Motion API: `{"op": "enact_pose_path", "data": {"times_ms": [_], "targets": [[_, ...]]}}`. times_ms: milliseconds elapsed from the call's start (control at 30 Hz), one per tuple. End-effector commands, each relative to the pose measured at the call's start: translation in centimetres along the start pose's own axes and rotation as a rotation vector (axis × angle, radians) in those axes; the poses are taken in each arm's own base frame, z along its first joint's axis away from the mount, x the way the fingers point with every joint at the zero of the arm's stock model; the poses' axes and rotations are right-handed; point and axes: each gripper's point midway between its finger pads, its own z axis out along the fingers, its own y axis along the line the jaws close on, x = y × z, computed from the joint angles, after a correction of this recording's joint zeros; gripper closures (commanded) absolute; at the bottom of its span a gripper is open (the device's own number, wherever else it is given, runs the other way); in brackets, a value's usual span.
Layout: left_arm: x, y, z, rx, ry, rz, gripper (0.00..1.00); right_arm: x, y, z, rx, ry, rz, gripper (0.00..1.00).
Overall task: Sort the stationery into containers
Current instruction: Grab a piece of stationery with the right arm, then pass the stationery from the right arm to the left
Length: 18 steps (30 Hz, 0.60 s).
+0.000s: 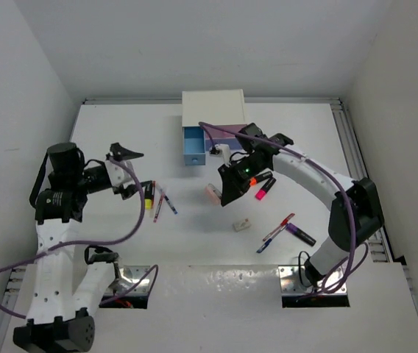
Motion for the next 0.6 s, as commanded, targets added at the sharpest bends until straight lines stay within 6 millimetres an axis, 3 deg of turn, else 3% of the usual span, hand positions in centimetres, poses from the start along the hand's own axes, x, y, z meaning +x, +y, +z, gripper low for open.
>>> {"op": "enact_pose_path", "data": {"times_ms": [0,67,100,200,300,400,567], "targets": [[-1.2,-2.5,0.7,0.174,-0.023,0.365,0.23,0.4,5.1,-0.8,-0.192,0.066,-0.031,1.00],[-2.5,-3.8,1.5,0.255,-0.039,0.427,0.24,0.0,5.9,-0.2,-0.231,0.095,-0.013,1.00],[-2.1,-4.7,2.3,0.322,-0.027,0.437,0.24,-0.9,6.8,-0.3,-0.253,0.089,-0.020,1.00],[-2.3,-5.6,3.2,0.424,0.004,0.486,0.24,-2.2,7.5,0.1,-0.265,0.083,-0.052,1.00],[-3.1,-8.4,4.5,0.595,0.002,0.517,0.25,-2.7,7.8,0.5,-0.277,0.093,-0.049,1.00],[-3.1,-10.0,5.5,0.676,0.032,0.533,0.28,-2.8,8.1,0.8,-0.302,0.097,-0.033,1.00],[-2.6,-11.0,7.3,0.672,0.070,0.596,0.29,-3.0,8.4,0.7,-0.329,0.095,-0.025,1.00]]}}
